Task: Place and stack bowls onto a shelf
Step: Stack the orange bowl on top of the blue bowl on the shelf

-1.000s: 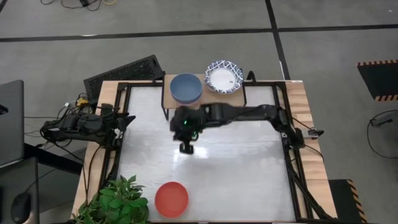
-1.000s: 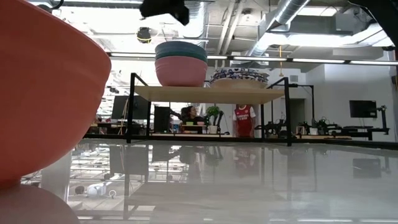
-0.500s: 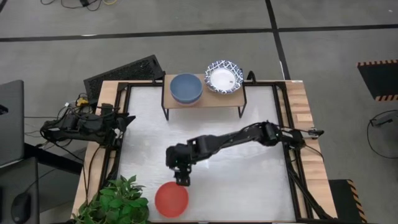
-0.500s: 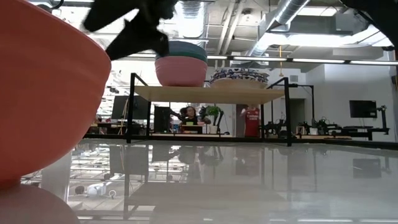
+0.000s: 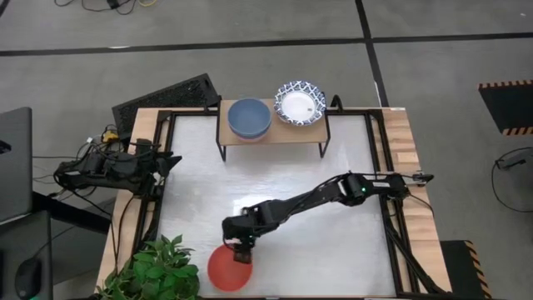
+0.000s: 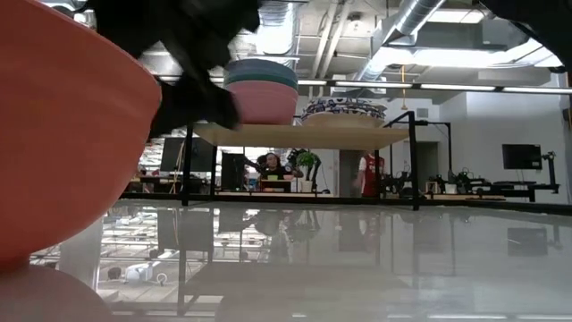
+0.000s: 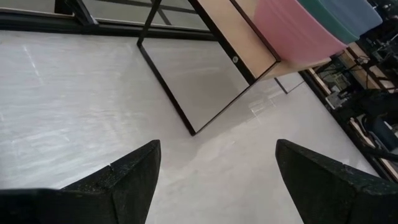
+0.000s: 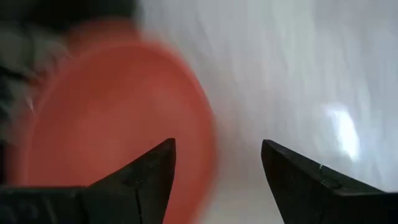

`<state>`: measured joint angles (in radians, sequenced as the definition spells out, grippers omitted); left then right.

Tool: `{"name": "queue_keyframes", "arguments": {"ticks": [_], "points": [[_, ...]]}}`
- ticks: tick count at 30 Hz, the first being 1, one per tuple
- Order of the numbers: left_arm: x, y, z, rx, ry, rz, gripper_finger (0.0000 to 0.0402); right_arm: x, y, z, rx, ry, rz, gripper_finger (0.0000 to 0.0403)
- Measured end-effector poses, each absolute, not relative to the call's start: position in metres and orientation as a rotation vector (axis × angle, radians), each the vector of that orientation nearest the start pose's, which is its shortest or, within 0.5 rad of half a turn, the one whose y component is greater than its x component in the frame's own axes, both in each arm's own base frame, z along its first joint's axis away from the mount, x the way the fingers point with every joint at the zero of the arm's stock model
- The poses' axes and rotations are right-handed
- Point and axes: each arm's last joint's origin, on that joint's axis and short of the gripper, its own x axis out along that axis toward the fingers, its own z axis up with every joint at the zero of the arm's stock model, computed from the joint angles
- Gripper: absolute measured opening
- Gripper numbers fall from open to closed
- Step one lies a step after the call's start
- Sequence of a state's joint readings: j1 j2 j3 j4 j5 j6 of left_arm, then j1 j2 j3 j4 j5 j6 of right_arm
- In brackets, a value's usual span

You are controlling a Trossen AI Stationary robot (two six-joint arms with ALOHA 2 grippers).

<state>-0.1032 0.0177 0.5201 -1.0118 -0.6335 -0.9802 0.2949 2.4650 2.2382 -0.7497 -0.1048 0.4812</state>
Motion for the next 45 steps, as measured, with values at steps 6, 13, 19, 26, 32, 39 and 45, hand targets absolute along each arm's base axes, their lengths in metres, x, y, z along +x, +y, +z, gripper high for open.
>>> {"name": "queue_keyframes", "arguments": {"ticks": [6, 13, 19, 26, 32, 39, 45], "points": [[0.023, 0.015, 0.234, -0.753, 0.184, 0.700, 0.0302, 0.502, 0.158, 0.174, 0.299, 1.140, 0.043, 0.0241], [0.023, 0.015, 0.234, -0.752, 0.181, 0.704, 0.0302, 0.501, 0.157, 0.172, 0.293, 1.164, 0.033, 0.0121], [0.023, 0.015, 0.234, -0.757, 0.178, 0.707, 0.0302, 0.500, 0.151, 0.178, 0.304, 1.167, 0.022, 0.0023], [0.023, 0.015, 0.234, -0.758, 0.177, 0.710, 0.0302, 0.484, 0.132, 0.220, 0.322, 1.195, -0.032, 0.0024], [0.023, 0.015, 0.234, -0.766, 0.173, 0.712, 0.0302, 0.459, 0.091, 0.293, 0.290, 1.081, -0.144, 0.0024], [0.023, 0.015, 0.234, -0.793, 0.164, 0.716, 0.0302, 0.416, 0.019, 0.385, 0.261, 0.807, -0.375, 0.0024], [0.023, 0.015, 0.234, -0.806, 0.159, 0.718, 0.0302, 0.380, -0.048, 0.433, 0.253, 0.615, -0.602, 0.0024]]}}
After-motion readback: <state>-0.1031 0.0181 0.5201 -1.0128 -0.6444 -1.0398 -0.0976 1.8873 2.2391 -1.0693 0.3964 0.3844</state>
